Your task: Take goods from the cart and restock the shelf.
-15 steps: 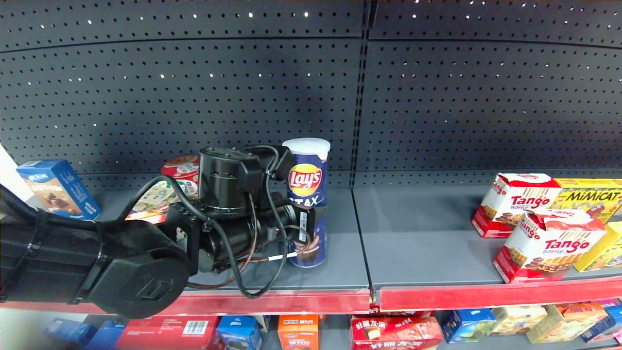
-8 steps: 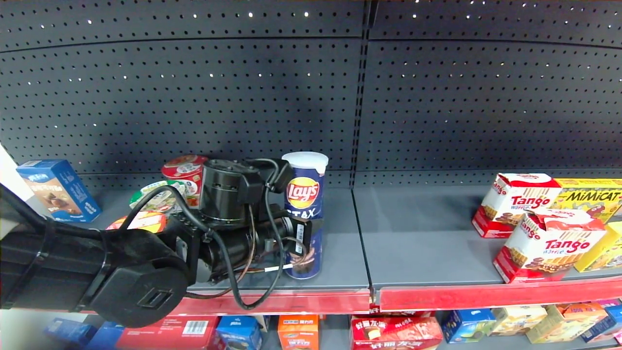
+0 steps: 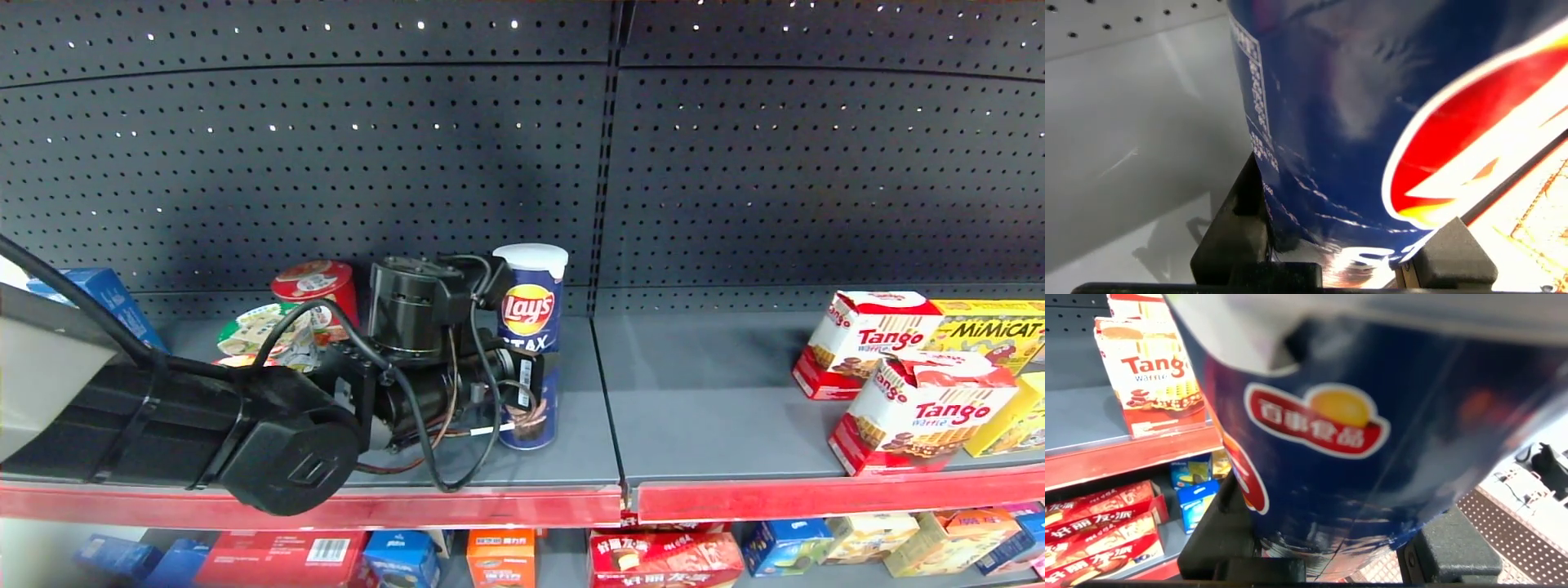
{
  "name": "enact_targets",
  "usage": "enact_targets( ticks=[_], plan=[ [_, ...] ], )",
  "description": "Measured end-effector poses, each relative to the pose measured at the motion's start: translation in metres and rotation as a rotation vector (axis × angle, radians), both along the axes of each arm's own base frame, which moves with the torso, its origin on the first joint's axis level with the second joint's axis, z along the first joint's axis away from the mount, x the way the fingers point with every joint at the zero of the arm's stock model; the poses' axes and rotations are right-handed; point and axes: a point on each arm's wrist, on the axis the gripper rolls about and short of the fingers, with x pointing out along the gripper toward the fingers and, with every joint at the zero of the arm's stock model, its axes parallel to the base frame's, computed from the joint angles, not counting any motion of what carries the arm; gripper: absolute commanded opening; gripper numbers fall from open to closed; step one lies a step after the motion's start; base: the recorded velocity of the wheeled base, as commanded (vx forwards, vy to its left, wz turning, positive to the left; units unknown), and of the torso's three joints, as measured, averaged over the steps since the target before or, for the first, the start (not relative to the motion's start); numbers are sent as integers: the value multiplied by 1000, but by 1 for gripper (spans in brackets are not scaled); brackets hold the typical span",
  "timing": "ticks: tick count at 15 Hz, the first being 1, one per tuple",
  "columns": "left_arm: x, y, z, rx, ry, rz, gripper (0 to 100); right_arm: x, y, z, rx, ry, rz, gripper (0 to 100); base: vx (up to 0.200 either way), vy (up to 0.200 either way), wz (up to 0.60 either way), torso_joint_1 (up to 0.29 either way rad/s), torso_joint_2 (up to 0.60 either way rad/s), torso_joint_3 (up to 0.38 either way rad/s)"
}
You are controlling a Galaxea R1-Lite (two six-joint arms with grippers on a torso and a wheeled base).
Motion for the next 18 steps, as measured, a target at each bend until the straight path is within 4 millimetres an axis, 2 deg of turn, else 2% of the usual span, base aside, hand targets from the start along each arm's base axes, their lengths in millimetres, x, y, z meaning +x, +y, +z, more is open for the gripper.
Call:
enact_targets(
  ticks=[10, 11, 18],
  plan=[
    [2, -2, -6, 10, 13, 0, 0, 1, -1, -1, 3, 6, 4, 0, 0, 0, 0, 0, 0, 0],
    [2, -2, -6, 10, 13, 0, 100, 1, -1, -1, 3, 6, 4, 0, 0, 0, 0, 0, 0, 0],
    [1, -1, -5, 13, 11, 2, 100, 0, -1, 1, -1, 0, 5, 0, 0, 0, 0, 0, 0, 0]
  ],
)
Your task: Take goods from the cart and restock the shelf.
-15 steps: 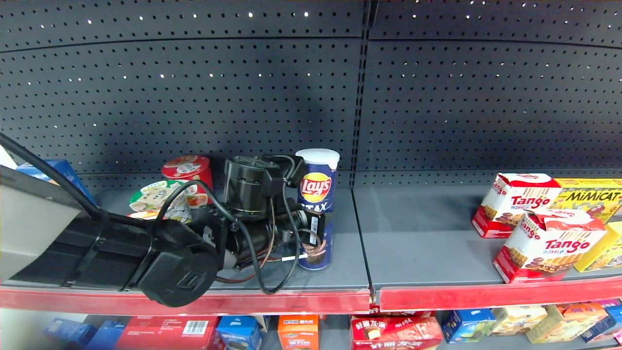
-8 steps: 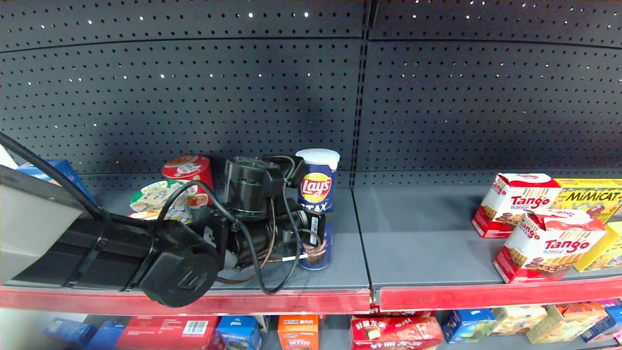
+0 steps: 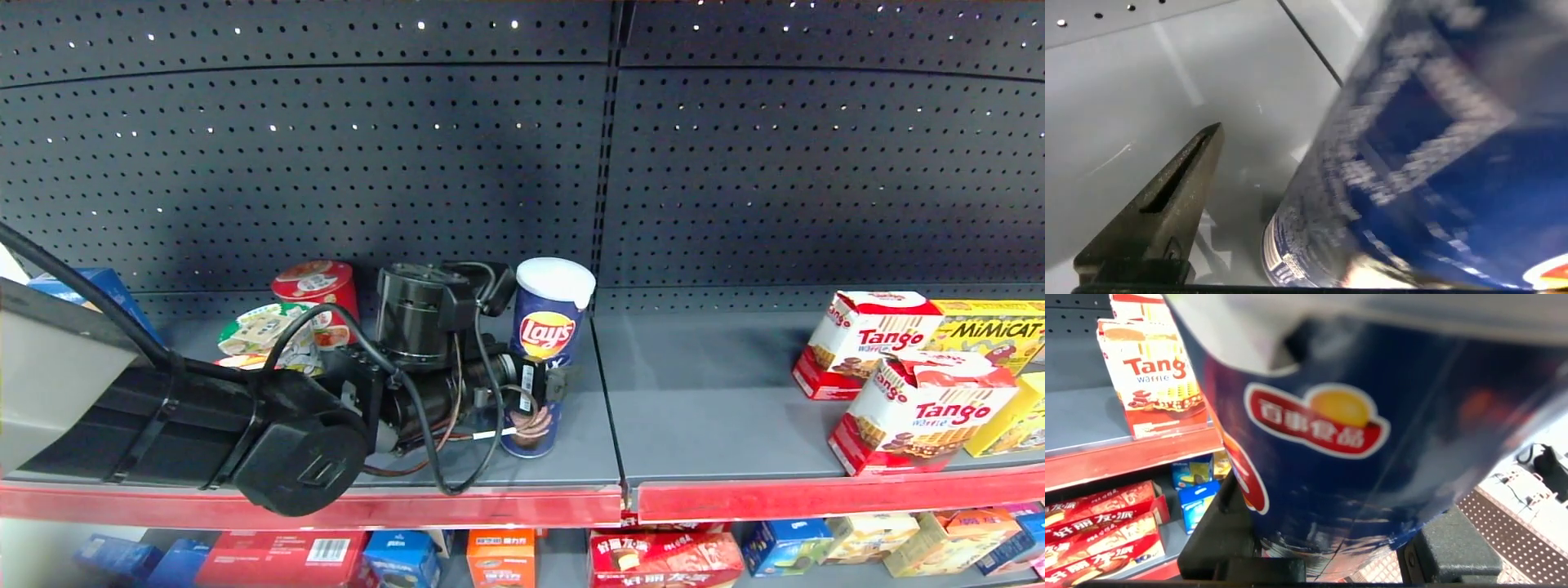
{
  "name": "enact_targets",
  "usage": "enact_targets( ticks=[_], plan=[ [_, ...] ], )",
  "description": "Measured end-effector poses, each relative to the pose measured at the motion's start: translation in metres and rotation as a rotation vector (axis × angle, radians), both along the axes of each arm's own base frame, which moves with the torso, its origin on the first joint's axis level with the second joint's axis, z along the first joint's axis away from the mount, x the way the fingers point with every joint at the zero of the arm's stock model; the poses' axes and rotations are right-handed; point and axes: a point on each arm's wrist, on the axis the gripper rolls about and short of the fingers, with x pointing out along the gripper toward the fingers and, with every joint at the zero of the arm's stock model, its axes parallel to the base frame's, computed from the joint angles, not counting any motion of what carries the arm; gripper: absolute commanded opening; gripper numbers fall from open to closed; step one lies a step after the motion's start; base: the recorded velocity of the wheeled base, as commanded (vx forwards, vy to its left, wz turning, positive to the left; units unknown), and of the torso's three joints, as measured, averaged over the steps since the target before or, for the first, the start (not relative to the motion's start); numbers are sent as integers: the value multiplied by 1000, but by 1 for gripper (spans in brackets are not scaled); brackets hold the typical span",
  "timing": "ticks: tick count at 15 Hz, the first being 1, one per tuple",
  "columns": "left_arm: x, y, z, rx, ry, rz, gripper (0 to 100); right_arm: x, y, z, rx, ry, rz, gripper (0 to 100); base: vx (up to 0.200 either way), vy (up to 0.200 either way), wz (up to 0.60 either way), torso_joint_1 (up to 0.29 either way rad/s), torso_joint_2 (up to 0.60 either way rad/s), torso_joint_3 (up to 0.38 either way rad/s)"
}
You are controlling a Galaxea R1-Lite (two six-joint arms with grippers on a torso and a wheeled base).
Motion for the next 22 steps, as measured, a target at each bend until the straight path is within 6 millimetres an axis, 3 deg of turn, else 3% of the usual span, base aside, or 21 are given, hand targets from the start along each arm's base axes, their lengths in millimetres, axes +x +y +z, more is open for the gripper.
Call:
enact_targets(
  ticks=[16, 22],
  plan=[
    [-37, 29, 21, -2, -23, 15, 100, -2, 1, 1, -5, -9, 2, 0, 0, 0, 0, 0, 0, 0],
    [-56, 53, 30, 32, -68, 25, 100, -2, 0, 1, -5, -9, 8, 0, 0, 0, 0, 0, 0, 0]
  ],
)
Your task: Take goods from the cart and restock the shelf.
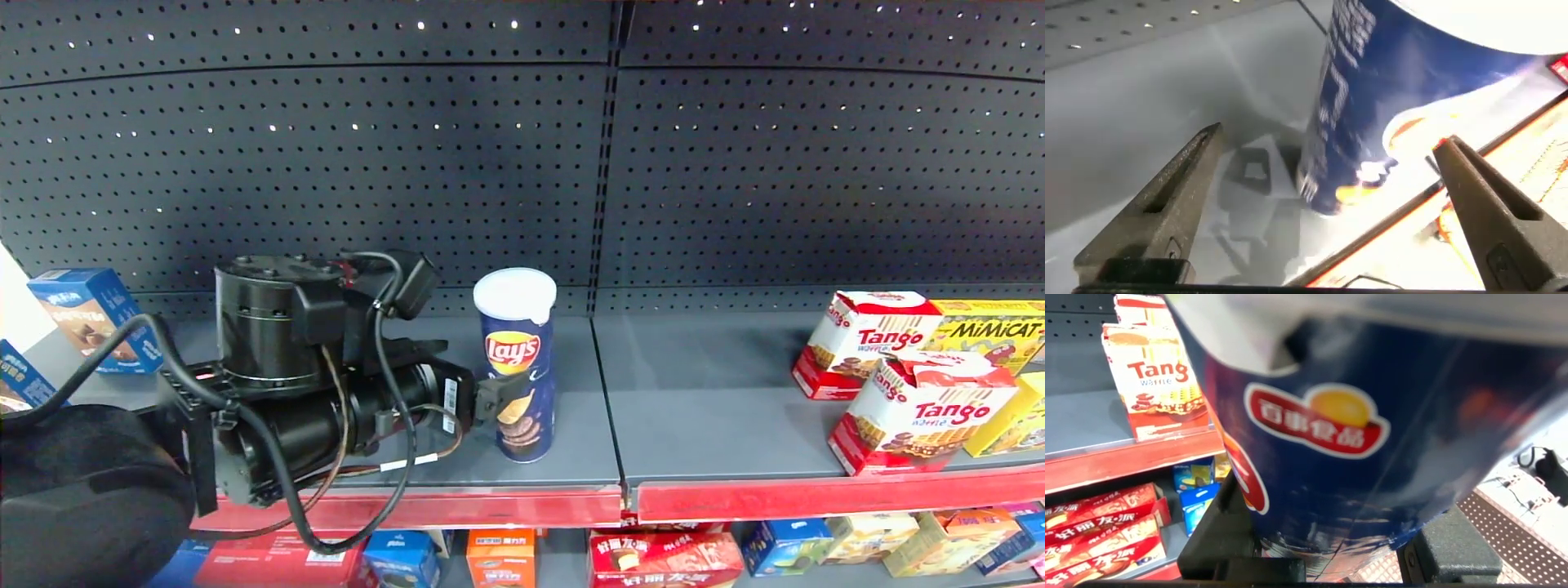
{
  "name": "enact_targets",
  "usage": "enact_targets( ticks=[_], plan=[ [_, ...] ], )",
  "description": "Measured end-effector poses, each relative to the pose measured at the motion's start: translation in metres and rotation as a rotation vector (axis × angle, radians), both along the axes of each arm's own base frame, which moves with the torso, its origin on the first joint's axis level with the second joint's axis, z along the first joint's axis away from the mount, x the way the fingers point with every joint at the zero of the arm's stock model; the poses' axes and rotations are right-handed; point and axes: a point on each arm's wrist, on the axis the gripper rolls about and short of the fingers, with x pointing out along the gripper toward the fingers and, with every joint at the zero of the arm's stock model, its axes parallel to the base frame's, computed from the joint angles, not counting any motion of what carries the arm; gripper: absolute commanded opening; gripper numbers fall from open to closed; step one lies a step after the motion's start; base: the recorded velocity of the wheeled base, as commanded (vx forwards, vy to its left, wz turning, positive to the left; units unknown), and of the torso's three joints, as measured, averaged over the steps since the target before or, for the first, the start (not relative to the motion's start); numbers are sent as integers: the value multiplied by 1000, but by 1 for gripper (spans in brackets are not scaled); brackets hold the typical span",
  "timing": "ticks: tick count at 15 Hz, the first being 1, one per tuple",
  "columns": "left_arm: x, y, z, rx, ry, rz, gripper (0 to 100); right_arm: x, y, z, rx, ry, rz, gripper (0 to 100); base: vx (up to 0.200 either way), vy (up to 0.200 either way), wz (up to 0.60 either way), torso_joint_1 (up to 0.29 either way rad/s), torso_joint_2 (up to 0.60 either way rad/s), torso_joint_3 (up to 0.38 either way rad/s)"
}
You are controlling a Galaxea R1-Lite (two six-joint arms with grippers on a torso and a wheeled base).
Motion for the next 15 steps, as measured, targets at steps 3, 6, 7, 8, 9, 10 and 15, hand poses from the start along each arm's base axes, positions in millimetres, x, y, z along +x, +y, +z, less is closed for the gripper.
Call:
enact_targets(
  ticks=[3, 6, 7, 8, 9, 10, 15],
  plan=[
    [-13, 16, 3, 8, -16, 14, 100, 0, 0, -1, 1, 2, 0, 0, 0, 0, 0, 0, 0, 0],
    [-22, 23, 7, 2, -28, 16, 100, 0, 0, -1, 1, 2, 0, 0, 0, 0, 0, 0, 0, 0],
    [-23, 24, 7, 1, -30, 16, 100, 0, 0, 0, 0, 0, 0, 0, 0, 0, 0, 0, 0, 0],
    [-24, 25, 7, 2, -30, 17, 100, 0, 0, 0, 0, -2, 0, 0, 0, 0, 0, 0, 0, 0],
    [-25, 26, 5, 11, -29, 19, 100, 0, 0, 0, -1, -2, 0, 0, 0, 0, 0, 0, 0, 0],
    [-25, 28, 5, 24, -34, 21, 100, -1, 0, 1, -2, -5, -1, 0, 0, 0, 0, 0, 0, 0],
    [-18, 53, -3, 101, -20, 91, 100, -2, 1, -2, -4, -9, -2, 0, 0, 0, 0, 0, 0, 0]
  ],
)
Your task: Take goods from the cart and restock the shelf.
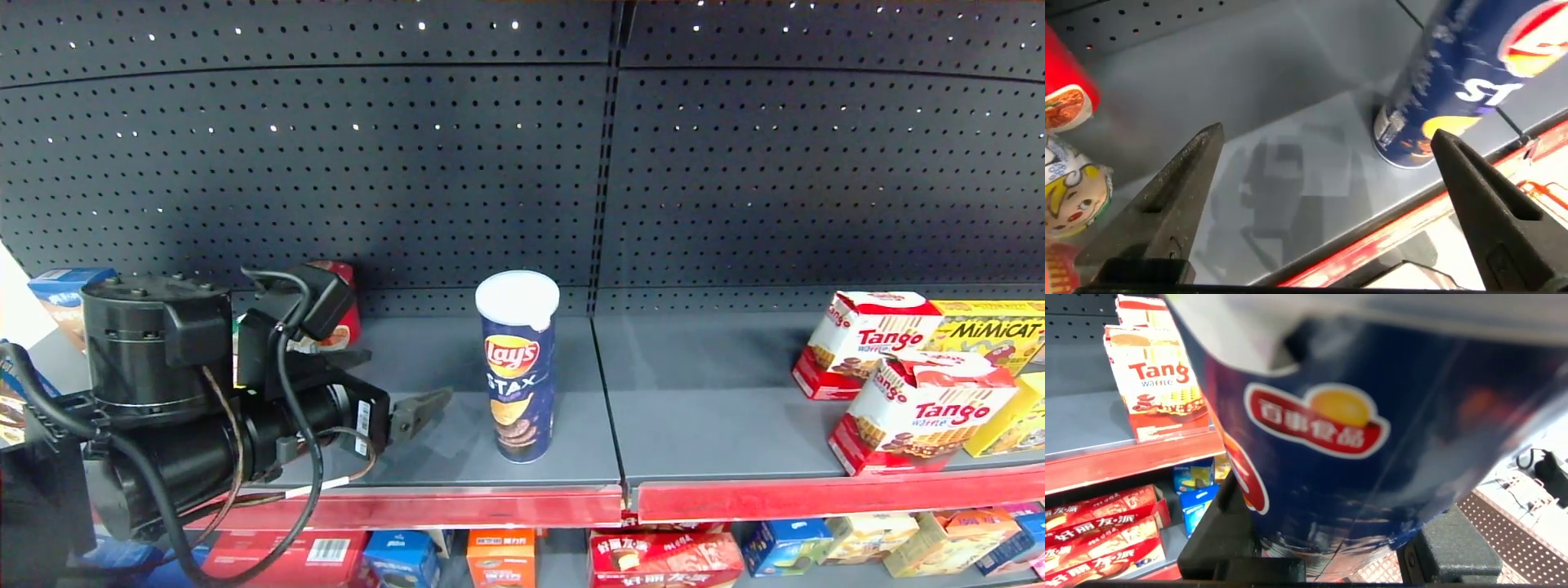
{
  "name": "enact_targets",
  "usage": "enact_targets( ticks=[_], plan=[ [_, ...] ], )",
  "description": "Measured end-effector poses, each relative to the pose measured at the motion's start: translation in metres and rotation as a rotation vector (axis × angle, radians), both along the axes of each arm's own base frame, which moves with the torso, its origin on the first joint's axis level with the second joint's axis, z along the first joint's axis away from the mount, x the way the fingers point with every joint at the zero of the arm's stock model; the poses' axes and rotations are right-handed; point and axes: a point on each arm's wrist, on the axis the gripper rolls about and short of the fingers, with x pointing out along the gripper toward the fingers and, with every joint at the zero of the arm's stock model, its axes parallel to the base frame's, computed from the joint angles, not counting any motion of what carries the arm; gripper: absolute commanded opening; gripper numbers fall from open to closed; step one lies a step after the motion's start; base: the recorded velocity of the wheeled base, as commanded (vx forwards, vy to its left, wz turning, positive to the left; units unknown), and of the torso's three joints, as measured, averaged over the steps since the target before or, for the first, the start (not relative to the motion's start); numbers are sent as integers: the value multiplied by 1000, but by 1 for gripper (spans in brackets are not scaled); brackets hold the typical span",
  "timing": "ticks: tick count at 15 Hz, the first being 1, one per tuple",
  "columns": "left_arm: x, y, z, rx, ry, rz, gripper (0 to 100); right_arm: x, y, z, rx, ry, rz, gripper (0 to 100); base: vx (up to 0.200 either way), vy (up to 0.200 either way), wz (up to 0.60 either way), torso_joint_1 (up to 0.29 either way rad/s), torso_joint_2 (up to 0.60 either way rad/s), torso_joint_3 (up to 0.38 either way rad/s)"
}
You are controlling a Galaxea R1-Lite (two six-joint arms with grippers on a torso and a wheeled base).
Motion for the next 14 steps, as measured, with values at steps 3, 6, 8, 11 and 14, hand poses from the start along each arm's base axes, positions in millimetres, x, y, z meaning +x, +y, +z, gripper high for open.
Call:
enact_targets(
  ticks=[3, 6, 8, 11, 14],
  plan=[
    [6, 1, -1, 1, 4, 15, 100, 0, 0, -1, 0, -1, 0, 0, 0, 0, 0, 0, 0, 0],
    [13, 6, 2, -4, -9, 43, 100, 0, 0, -1, 0, -2, -2, 0, 0, 0, 0, 0, 0, 0],
    [12, 19, 9, -14, -32, 87, 100, 0, 0, -1, 1, -2, -5, 0, 0, 0, 0, 0, 0, 0],
    [-4, 33, 25, -48, -92, 103, 100, 1, 0, -1, 4, 1, -9, 0, 0, 0, 0, 0, 0, 0],
    [-25, 47, 45, -82, -179, 131, 100, 3, 0, 2, 9, 6, -8, 0, 0, 0, 0, 0, 0, 0]
  ],
)
